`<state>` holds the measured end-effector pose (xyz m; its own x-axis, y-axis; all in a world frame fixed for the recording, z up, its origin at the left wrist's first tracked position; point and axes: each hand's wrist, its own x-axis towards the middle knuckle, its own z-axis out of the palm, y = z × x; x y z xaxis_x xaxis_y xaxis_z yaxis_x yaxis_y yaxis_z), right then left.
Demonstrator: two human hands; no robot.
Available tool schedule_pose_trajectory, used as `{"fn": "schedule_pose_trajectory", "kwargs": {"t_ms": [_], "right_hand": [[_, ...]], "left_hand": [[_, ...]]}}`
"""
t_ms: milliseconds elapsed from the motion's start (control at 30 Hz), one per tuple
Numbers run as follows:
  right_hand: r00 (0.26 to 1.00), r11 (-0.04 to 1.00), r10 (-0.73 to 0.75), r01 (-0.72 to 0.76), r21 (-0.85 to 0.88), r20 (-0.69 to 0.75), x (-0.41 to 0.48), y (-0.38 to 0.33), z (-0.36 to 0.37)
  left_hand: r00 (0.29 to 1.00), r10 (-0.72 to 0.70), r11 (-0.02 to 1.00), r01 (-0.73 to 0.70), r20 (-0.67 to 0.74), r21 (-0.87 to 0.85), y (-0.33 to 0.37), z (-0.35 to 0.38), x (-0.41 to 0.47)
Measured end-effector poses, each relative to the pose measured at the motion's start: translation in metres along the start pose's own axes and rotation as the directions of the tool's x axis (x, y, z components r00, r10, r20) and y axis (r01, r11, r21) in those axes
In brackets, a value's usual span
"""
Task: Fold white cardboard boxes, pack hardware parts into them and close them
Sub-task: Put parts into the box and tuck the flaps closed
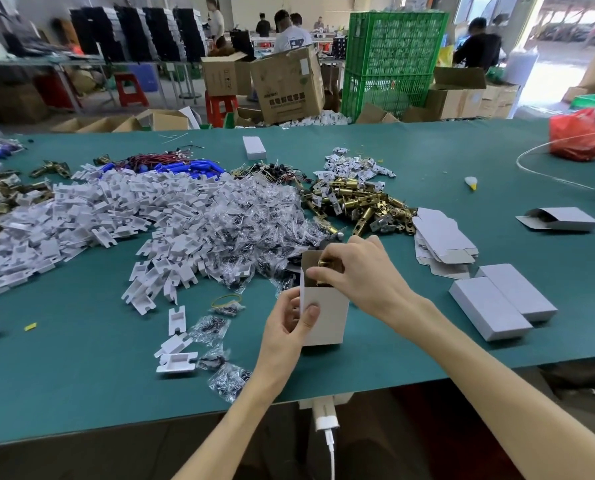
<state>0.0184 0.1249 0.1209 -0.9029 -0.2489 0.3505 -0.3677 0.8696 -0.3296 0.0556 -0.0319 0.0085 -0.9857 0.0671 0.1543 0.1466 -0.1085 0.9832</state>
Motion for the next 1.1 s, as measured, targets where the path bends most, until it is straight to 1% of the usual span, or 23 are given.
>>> {"fn": "schedule_pose_trajectory", "kwargs": {"t_ms": [100,200,233,333,367,500,533,600,667,700,733,767,800,833,900,967,1033,1067,1100], "right_hand": [[0.998,0.999,-0.003,0.001,-0.035,-0.063,-0.007,-0.007,0.002],[0.996,0.999,-0.021,0.017,-0.050,-0.081,-0.011,-0.015,0.005],[0.998,0.997,-0.034,0.030,-0.071,-0.054,-0.012,-0.017,0.006],[0.985,0.955,-0.104,0.137,-0.263,0.136,-0.018,-0.019,0.017],[0.980,0.948,-0.104,0.149,-0.280,0.169,-0.020,-0.019,0.021],[0.969,0.931,-0.145,0.202,-0.303,0.199,-0.020,-0.018,0.025],[0.969,0.926,-0.162,0.215,-0.311,0.188,-0.019,-0.018,0.024],[0.978,0.946,-0.179,0.201,-0.253,0.110,-0.020,-0.017,0.021],[0.982,0.976,-0.186,0.180,-0.122,-0.041,-0.021,-0.013,0.017],[0.980,0.988,-0.154,0.152,-0.027,-0.124,-0.020,-0.009,0.015],[0.976,0.989,-0.089,0.110,0.102,-0.198,-0.018,-0.004,0.013],[0.969,0.967,0.011,0.053,0.250,-0.247,-0.016,0.003,0.011],[0.955,0.930,0.123,-0.017,0.366,-0.268,-0.013,0.012,0.009],[0.940,0.902,0.220,-0.093,0.422,-0.262,-0.011,0.021,0.010],[0.927,0.888,0.333,-0.247,0.388,-0.172,-0.010,0.045,0.018],[0.933,0.898,0.360,-0.345,0.272,-0.003,-0.017,0.063,0.033],[0.922,0.915,0.354,-0.377,0.147,0.159,-0.026,0.073,0.049],[0.911,0.921,0.357,-0.380,0.083,0.205,-0.030,0.075,0.055],[0.908,0.929,0.357,-0.370,0.021,0.221,-0.032,0.077,0.060]], "left_hand": [[1.000,0.007,1.000,-0.007,-0.003,-0.018,-0.001,-0.001,0.000],[1.000,0.006,1.000,-0.006,-0.007,-0.029,-0.004,-0.002,0.000],[1.000,0.008,1.000,-0.008,-0.010,-0.030,-0.004,-0.002,0.000],[1.000,0.021,1.000,-0.021,-0.018,-0.022,-0.003,-0.002,0.000],[1.000,0.022,1.000,-0.022,-0.019,-0.018,-0.003,-0.002,0.000],[0.999,0.037,0.999,-0.036,-0.021,0.027,-0.005,-0.003,-0.001],[0.999,0.041,0.999,-0.040,-0.020,0.033,-0.004,-0.003,-0.001],[0.999,0.035,0.999,-0.034,-0.022,0.028,-0.005,-0.003,0.001],[0.999,0.016,1.000,-0.015,-0.036,0.013,-0.005,-0.002,0.001],[0.999,0.006,1.000,-0.006,-0.045,0.000,-0.005,-0.002,0.001],[0.998,-0.002,1.000,0.002,-0.055,-0.006,-0.006,-0.002,0.001],[0.998,-0.007,1.000,0.007,-0.065,-0.005,-0.006,-0.002,0.001],[0.997,-0.010,1.000,0.010,-0.073,-0.002,-0.007,-0.002,0.002],[0.997,-0.013,1.000,0.013,-0.081,-0.003,-0.007,-0.003,0.002],[0.994,-0.022,1.000,0.020,-0.108,-0.018,-0.008,-0.003,0.003],[0.989,-0.039,0.999,0.034,-0.143,-0.038,-0.008,-0.004,0.003],[0.982,-0.059,0.997,0.050,-0.179,-0.057,-0.008,-0.004,0.003],[0.978,-0.070,0.996,0.059,-0.195,-0.063,-0.009,-0.004,0.004],[0.975,-0.079,0.996,0.067,-0.206,-0.065,-0.009,-0.005,0.004]]}}
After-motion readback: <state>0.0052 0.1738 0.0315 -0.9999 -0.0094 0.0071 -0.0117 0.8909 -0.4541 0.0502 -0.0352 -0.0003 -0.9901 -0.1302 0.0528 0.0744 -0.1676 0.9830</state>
